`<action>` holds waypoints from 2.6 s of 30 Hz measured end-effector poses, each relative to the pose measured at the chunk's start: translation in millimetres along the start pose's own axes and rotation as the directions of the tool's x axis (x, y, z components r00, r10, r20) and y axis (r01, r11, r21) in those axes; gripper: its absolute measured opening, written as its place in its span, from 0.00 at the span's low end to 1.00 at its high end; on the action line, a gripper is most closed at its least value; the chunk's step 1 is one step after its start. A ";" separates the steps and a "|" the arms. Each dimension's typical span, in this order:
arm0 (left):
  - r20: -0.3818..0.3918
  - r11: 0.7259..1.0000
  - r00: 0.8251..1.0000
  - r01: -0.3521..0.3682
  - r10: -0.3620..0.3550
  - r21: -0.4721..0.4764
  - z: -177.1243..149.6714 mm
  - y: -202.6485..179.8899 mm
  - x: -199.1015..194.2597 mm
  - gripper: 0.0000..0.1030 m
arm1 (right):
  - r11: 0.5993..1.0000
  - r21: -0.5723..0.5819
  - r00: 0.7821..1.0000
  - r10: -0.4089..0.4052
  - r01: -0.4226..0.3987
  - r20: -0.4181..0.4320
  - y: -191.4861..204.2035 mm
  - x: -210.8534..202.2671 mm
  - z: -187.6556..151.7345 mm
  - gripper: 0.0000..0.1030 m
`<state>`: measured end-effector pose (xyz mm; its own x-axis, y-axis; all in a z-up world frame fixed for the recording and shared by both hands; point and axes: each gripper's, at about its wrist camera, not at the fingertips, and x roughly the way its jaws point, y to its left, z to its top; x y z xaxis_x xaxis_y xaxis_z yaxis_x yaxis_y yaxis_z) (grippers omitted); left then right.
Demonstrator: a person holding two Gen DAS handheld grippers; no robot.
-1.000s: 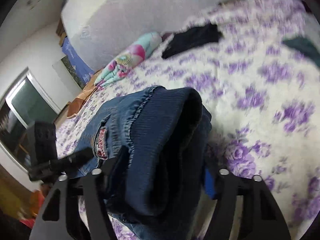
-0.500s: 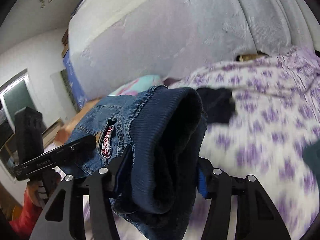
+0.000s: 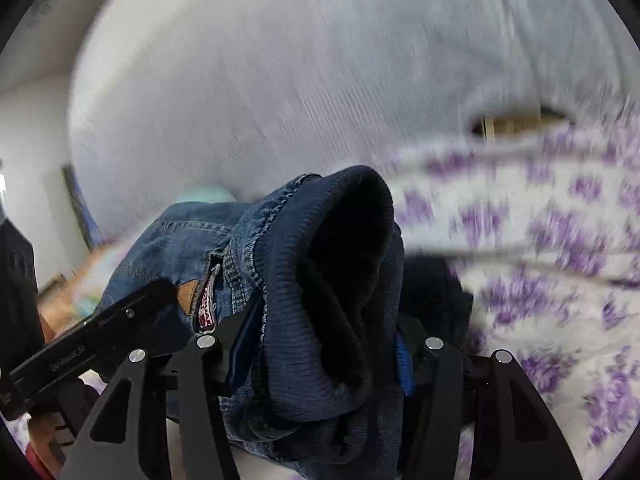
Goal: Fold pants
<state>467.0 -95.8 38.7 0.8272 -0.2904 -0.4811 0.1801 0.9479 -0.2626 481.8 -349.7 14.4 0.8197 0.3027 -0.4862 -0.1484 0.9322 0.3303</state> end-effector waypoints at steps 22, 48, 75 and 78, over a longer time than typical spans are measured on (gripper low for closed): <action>0.009 0.974 0.995 -0.095 0.095 0.206 -12.1 -8.1 -8.2 0.90 | 0.937 -0.147 0.931 -0.279 0.318 0.238 23.2 -35.7 -12.0 0.68; 0.114 0.846 0.929 -0.369 0.353 0.386 -80.3 -72.4 -88.8 0.96 | 0.875 -0.103 0.855 -0.427 0.473 0.295 60.8 -129.8 -75.9 0.97; 0.109 0.911 0.945 -0.326 0.308 0.252 -84.9 -35.9 -137.9 0.96 | 0.939 -0.115 0.934 -0.299 0.325 0.194 79.9 -131.1 -87.2 0.97; 0.108 0.903 0.946 -0.325 0.307 0.282 -84.9 -39.9 -131.8 0.96 | 0.937 -0.129 0.935 -0.298 0.325 0.192 82.4 -129.9 -87.7 0.97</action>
<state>305.6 -106.4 41.6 0.8949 0.0301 -0.4452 0.0438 0.9870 0.1547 314.6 -294.8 33.8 0.9168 -0.0323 -0.3980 0.0558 0.9973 0.0475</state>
